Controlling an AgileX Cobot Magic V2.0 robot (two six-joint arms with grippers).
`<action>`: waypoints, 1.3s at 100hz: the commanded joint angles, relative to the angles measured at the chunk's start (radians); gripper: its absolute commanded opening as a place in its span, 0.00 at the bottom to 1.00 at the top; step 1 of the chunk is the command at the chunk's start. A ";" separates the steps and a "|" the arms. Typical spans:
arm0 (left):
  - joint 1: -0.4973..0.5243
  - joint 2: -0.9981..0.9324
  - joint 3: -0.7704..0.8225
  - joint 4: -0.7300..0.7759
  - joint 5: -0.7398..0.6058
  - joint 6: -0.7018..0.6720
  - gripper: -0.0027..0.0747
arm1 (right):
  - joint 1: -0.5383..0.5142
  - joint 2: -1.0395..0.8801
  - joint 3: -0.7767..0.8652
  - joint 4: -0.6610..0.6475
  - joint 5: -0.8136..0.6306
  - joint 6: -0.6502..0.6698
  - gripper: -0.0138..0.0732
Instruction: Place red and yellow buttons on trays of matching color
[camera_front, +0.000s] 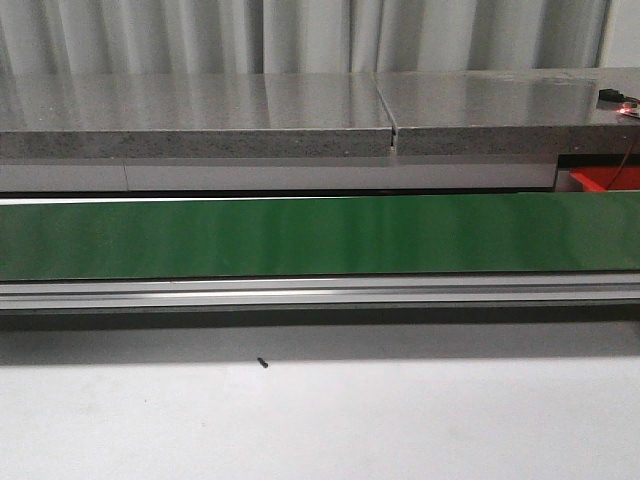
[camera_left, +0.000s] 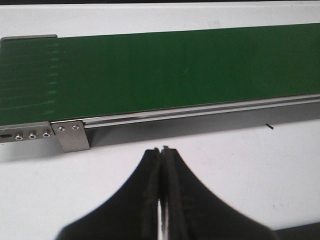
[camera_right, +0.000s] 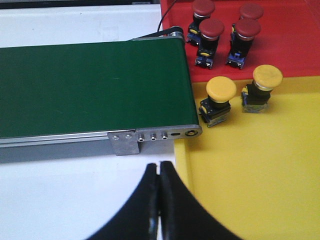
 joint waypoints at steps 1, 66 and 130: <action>-0.010 0.006 -0.029 -0.010 -0.062 -0.010 0.01 | -0.001 -0.001 -0.026 -0.012 -0.061 0.001 0.05; -0.010 0.006 -0.029 -0.010 -0.062 -0.010 0.01 | -0.001 -0.001 -0.026 -0.012 -0.061 0.001 0.05; 0.203 0.120 -0.116 -0.029 -0.096 -0.012 0.02 | -0.001 -0.001 -0.026 -0.012 -0.061 0.001 0.05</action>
